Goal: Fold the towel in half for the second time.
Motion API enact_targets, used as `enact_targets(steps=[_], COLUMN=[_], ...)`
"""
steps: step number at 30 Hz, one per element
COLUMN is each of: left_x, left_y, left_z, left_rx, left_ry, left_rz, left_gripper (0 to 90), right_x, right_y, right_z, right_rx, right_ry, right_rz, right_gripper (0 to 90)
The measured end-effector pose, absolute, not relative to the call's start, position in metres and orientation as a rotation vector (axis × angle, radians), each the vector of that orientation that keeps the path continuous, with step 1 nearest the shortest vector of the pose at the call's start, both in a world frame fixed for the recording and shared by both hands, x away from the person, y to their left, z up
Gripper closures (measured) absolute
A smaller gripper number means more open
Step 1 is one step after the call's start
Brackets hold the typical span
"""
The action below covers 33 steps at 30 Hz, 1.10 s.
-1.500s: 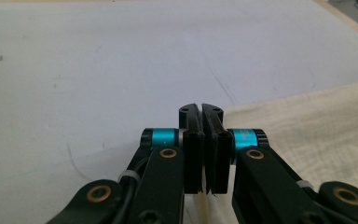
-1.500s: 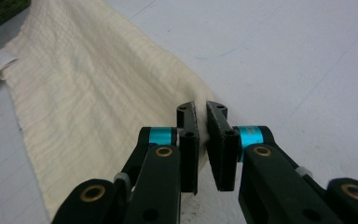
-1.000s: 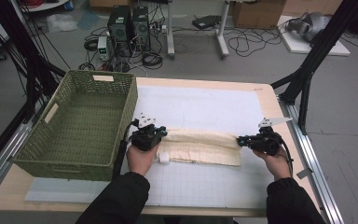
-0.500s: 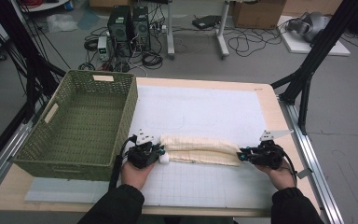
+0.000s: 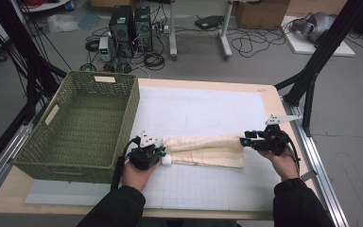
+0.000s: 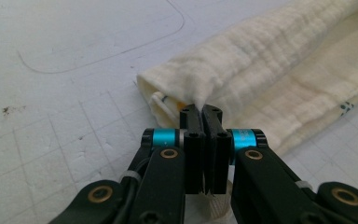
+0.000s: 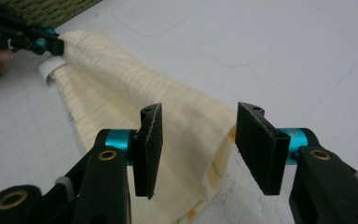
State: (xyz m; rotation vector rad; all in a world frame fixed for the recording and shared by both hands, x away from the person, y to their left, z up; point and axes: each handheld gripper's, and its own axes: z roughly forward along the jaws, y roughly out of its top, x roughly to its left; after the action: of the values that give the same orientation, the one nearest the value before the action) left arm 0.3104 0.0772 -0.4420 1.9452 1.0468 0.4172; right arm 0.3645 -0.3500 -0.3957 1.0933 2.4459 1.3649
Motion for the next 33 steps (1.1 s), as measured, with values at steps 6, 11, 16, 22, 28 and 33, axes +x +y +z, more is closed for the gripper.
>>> enact_targets(steps=[6, 11, 16, 22, 28, 33], left_x=[0.311, 0.31, 0.307, 0.306, 0.306, 0.306], left_y=[0.078, 0.079, 0.08, 0.08, 0.079, 0.078], left_z=[-0.442, -0.44, -0.438, -0.437, -0.431, -0.417], left_rx=[1.946, 1.932, 1.91, 1.917, 1.891, 1.864], left_ry=[1.047, 1.048, 1.054, 1.058, 1.086, 1.073], left_rz=[0.415, 0.403, 0.379, 0.365, 0.352, 0.369], left_gripper=[87.4, 87.3, 87.4, 87.1, 77.7, 69.5], right_x=[0.384, 0.388, 0.37, 0.344, 0.331, 0.328], right_y=[-0.337, -0.331, -0.326, -0.337, -0.34, -0.339], right_z=[-0.398, -0.406, -0.401, -0.423, -0.441, -0.44], right_rx=[1.112, 1.095, 0.986, 1.009, 1.035, 1.02], right_ry=[2.503, 2.617, 2.654, 2.657, 2.651, 2.642], right_rz=[1.342, 1.331, 1.306, 1.298, 1.313, 1.293], right_gripper=[46.7, 77.1, 83.8, 84.5, 82.3, 81.2])
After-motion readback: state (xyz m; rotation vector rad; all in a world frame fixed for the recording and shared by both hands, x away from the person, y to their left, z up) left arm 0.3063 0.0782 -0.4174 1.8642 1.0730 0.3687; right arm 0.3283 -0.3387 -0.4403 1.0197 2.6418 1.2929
